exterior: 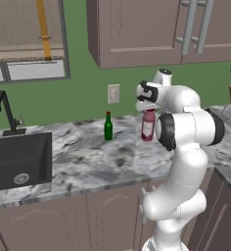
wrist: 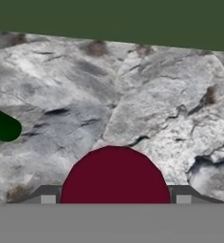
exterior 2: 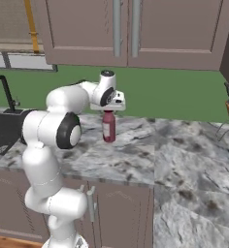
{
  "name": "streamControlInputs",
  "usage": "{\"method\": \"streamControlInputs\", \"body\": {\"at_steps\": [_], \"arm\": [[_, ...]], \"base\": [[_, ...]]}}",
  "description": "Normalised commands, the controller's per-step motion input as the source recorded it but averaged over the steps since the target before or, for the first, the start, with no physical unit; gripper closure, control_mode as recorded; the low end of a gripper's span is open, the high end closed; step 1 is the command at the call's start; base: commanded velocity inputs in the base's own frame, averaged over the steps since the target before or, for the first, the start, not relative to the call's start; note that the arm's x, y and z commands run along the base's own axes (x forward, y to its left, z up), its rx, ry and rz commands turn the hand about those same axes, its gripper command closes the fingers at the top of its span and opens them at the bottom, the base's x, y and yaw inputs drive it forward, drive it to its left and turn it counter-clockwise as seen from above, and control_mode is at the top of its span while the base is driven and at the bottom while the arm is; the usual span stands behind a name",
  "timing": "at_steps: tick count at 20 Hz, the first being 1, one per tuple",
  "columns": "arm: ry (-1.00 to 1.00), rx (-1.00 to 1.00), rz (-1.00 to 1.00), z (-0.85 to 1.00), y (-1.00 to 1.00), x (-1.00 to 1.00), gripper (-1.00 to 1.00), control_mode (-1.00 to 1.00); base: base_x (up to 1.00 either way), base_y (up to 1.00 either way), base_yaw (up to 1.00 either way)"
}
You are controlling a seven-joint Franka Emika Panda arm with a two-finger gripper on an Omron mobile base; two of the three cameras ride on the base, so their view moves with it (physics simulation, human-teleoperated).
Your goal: Move the drinks to the dining counter.
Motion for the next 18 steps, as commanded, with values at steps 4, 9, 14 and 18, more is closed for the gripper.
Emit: {"method": "streamControlInputs", "body": {"at_steps": [4,9,14,18], "arm": [[-0.06,0.0,0.0,0.1,0.0,-0.48,1.0,-1.0],[-0.06,-0.01,0.0,0.05,0.0,-0.7,1.0,-1.0],[-0.04,-0.02,0.0,0.25,0.0,-0.7,1.0,-1.0],[0.0,-0.03,0.0,0.42,0.0,-0.53,1.0,-1.0]], "base": [[0.0,0.0,0.0],[0.0,0.0,0.0],[0.0,0.0,0.0],[0.0,0.0,0.0]]}}
